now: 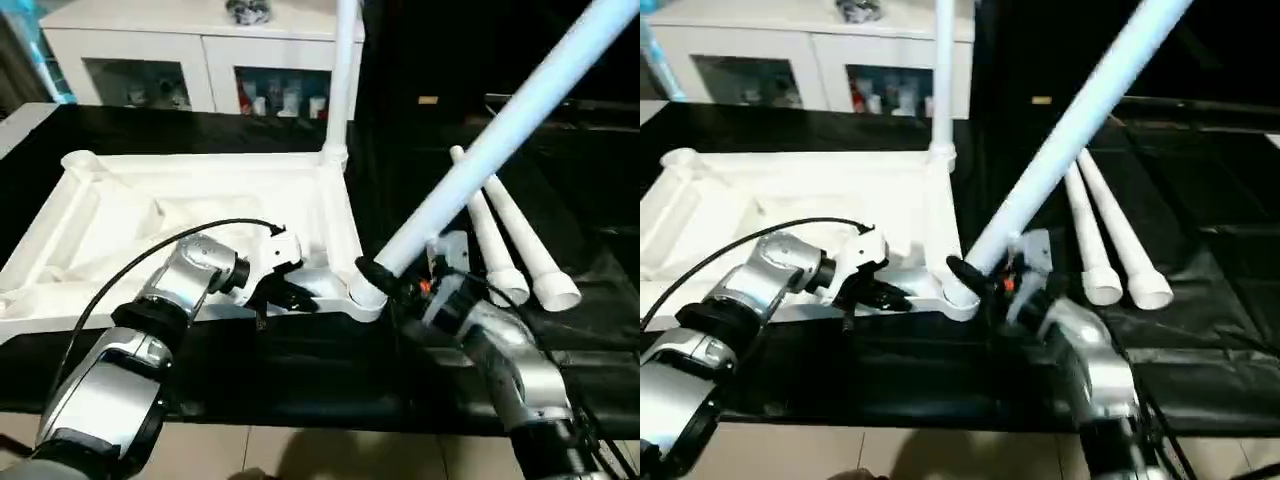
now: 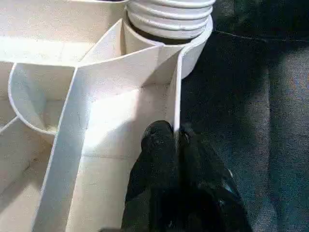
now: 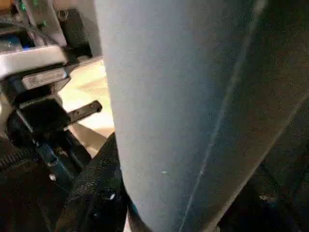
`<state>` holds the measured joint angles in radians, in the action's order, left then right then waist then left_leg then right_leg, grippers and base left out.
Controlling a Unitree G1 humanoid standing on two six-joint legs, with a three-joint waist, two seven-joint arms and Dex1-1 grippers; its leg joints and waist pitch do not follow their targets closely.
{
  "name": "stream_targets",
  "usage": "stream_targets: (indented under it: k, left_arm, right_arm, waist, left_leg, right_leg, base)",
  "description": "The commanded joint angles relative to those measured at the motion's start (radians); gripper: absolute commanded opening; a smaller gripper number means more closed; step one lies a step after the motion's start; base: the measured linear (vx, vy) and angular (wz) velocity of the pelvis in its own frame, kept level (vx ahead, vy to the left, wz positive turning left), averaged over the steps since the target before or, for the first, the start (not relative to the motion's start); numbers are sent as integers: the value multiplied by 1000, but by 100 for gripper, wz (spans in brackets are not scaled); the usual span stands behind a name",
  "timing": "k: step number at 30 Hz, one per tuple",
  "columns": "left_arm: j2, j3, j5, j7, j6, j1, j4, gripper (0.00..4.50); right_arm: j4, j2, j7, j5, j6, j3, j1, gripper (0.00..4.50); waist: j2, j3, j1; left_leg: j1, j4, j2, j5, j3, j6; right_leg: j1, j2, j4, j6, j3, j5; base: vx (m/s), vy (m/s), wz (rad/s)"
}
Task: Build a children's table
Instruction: Insert table leg to table base
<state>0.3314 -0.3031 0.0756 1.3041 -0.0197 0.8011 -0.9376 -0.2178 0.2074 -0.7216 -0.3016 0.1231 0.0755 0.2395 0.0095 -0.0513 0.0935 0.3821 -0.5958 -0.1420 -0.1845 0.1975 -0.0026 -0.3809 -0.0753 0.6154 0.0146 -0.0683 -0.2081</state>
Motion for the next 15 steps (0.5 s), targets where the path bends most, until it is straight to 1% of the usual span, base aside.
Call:
stream_targets:
  k: [1,2,3,4,5,6,7,8,9,10,11,12,13,15]
  left_arm:
    - [32,20,15,-49,-8,28,-27,0]
    - [32,18,17,-50,-5,28,-29,0]
    - [31,18,19,-51,-4,28,-30,0]
    - [30,18,20,-52,-3,28,-31,0]
    - [29,17,22,-52,-1,27,-31,0]
    - [30,12,28,-52,11,24,-30,0]
    - [31,10,29,-51,14,23,-30,0]
    - [32,8,31,-47,18,22,-26,0]
    - [32,6,32,-44,20,20,-24,0]
    - [33,5,31,-40,20,19,-20,0]
    - [33,5,31,-39,20,19,-19,0]
    - [36,0,28,-19,28,15,-4,0]
    - [36,0,28,-19,28,15,-4,0]
    - [45,-11,25,20,47,9,18,0]
  right_arm:
    - [-41,68,-31,122,10,92,-68,191]
    - [-39,85,-40,149,-2,118,-68,191]
    - [-40,92,-51,159,1,133,-63,191]
    - [-41,96,-59,163,3,141,-59,191]
    - [-47,99,-67,172,5,153,-49,191]
    - [-77,95,-87,178,9,171,-18,191]
    - [-88,91,-94,179,9,175,-7,191]
    - [-102,84,-102,176,13,177,7,191]
    - [-111,80,-106,173,15,179,16,191]
    - [-125,72,-113,165,17,177,27,191]
    - [-128,70,-115,164,17,176,29,191]
    - [-161,55,-130,144,17,166,54,191]
    - [-161,55,-130,144,17,166,54,191]
    - [-202,48,-146,131,3,164,78,191]
  waist:
    - [8,58,-1]
    - [9,58,-2]
    - [8,57,-2]
    - [6,57,0]
    - [0,56,-1]
    - [-1,56,-2]
    - [-1,54,-3]
    - [-6,50,-6]
    - [-4,48,-6]
    - [-11,45,-9]
    - [-9,44,-9]
    - [-11,42,-10]
    - [-10,43,-11]
    - [-15,45,-13]
  left_leg:
    - [-30,88,-106,-274,-51,-26]
    - [-30,88,-106,-272,-50,-24]
    - [-31,86,-105,-273,-49,-17]
    - [-30,85,-105,-273,-50,-9]
    - [-28,86,-105,-273,-49,-5]
    - [-28,85,-105,-274,-50,0]
    - [-27,86,-106,-278,-52,3]
    - [-29,87,-107,-303,-51,-1]
    - [-30,88,-108,-319,-53,-7]
    - [-34,92,-109,-348,-54,-16]
    - [-36,92,-108,-361,-56,-22]
    - [-38,94,-109,-380,-59,-30]
    - [-41,95,-111,-391,-61,-39]
    - [-41,98,-112,-394,-61,-45]
  right_leg:
    - [34,-108,-71,266,62,-78]
    - [34,-108,-72,264,62,-79]
    - [34,-110,-75,263,64,-88]
    - [36,-114,-76,264,65,-107]
    - [37,-114,-78,261,65,-118]
    - [36,-114,-79,259,65,-139]
    - [36,-117,-82,258,66,-168]
    - [33,-116,-88,252,66,-215]
    - [32,-117,-89,248,67,-243]
    - [30,-117,-96,235,67,-299]
    - [28,-118,-96,230,68,-326]
    - [27,-122,-100,218,69,-375]
    - [25,-123,-103,210,70,-396]
    - [24,-121,-103,206,71,-385]
  base:
    - [0,0,0]
    - [0,0,0]
    - [0,0,0]
    - [0,0,0]
    - [0,0,0]
    - [0,0,0]
    - [0,0,0]
    - [0,0,0]
    - [0,0,0]
    - [0,0,0]
    - [0,0,0]
    - [0,0,0]
    - [0,0,0]
    - [0,0,0]
